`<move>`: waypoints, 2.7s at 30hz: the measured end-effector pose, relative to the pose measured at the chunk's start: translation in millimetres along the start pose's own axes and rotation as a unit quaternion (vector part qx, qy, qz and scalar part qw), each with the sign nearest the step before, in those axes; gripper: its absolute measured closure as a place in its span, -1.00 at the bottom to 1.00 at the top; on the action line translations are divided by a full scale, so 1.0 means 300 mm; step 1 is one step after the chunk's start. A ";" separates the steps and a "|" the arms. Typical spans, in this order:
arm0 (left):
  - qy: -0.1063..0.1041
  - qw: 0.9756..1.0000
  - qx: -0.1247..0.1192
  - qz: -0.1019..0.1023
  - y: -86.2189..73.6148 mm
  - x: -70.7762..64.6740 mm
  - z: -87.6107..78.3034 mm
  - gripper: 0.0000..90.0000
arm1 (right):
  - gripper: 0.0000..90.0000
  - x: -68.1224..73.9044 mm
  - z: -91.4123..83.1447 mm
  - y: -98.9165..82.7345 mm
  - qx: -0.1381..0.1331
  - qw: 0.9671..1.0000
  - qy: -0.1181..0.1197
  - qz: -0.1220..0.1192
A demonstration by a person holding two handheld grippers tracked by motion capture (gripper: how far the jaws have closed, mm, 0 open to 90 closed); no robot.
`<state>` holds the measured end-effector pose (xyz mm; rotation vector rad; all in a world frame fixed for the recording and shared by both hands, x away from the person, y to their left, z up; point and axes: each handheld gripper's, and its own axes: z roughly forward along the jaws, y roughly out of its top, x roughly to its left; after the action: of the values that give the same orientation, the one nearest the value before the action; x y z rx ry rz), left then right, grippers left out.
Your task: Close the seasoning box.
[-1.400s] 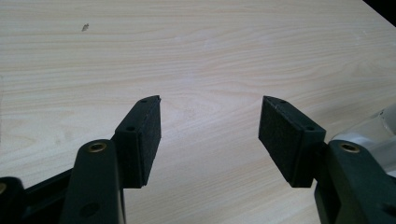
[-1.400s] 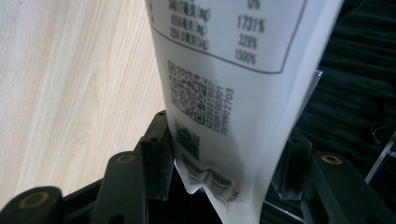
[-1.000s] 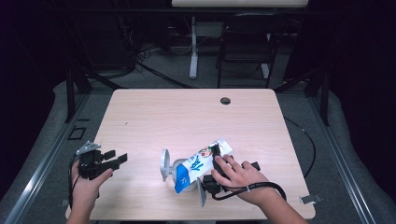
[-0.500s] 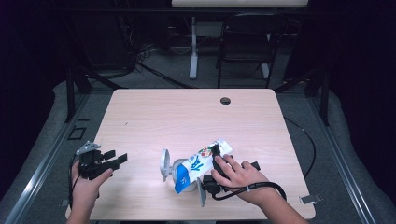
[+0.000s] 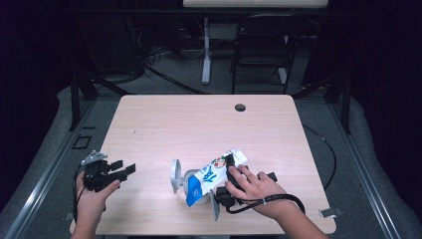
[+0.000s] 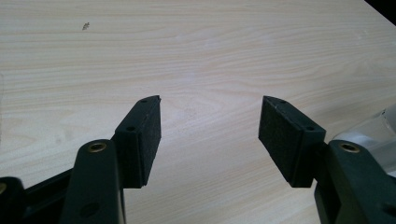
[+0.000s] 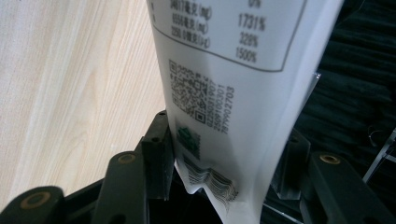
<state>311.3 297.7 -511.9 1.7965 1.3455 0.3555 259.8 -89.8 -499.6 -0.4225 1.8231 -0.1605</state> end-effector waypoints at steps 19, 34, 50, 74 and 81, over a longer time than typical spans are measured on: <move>0.003 1.000 -0.006 -0.001 -0.001 -0.001 0.002 -0.12 | 0.12 0.001 0.000 0.000 -0.001 1.000 -0.003 -0.002; 0.002 1.000 -0.006 0.000 0.000 -0.001 0.000 -0.12 | 0.13 0.000 0.000 0.000 -0.001 1.000 -0.004 -0.003; 0.002 1.000 -0.010 -0.003 -0.001 0.002 0.000 -0.12 | 0.13 0.000 0.000 0.000 -0.002 1.000 -0.005 -0.006; 0.002 1.000 -0.009 -0.004 -0.002 0.004 -0.003 -0.12 | 0.15 -0.002 -0.005 0.003 0.003 1.000 -0.010 -0.019; 0.001 1.000 -0.010 -0.004 -0.001 0.003 -0.003 -0.12 | 0.16 -0.003 -0.005 0.003 0.000 1.000 -0.010 -0.020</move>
<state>310.7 299.0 -511.8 1.7755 1.3457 0.3653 258.4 -88.9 -498.8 -0.4589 1.7956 -0.1818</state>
